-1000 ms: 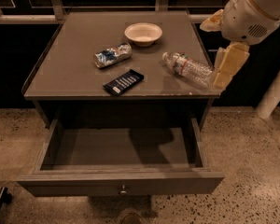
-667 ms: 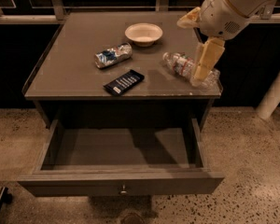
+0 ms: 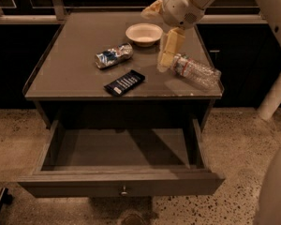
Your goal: Place redbull can into top drawer
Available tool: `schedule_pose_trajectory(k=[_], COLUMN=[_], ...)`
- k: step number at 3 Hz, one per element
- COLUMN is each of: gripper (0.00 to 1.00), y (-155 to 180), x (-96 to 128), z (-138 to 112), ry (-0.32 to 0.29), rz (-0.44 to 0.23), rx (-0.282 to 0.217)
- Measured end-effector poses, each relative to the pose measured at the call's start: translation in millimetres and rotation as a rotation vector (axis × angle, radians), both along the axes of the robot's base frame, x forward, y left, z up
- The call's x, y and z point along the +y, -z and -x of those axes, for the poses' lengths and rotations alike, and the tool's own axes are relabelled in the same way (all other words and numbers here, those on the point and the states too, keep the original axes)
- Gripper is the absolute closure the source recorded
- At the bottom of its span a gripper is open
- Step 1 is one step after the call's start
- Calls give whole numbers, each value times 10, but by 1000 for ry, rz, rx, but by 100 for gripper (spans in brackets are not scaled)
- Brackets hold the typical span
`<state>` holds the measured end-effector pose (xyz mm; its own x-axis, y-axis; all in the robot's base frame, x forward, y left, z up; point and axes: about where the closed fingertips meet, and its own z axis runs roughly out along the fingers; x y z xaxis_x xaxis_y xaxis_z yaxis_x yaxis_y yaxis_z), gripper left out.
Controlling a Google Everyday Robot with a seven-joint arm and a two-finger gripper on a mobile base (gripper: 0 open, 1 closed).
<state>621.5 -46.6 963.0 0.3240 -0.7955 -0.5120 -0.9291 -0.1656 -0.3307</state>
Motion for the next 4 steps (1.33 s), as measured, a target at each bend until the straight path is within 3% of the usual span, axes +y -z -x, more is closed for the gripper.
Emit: schedule_pose_trajectory(k=[2, 4], gripper=[0, 0], y=[21, 349], x=[2, 224], z=[-88, -665], ry=[17, -63], rz=[-29, -92], rx=[-19, -3])
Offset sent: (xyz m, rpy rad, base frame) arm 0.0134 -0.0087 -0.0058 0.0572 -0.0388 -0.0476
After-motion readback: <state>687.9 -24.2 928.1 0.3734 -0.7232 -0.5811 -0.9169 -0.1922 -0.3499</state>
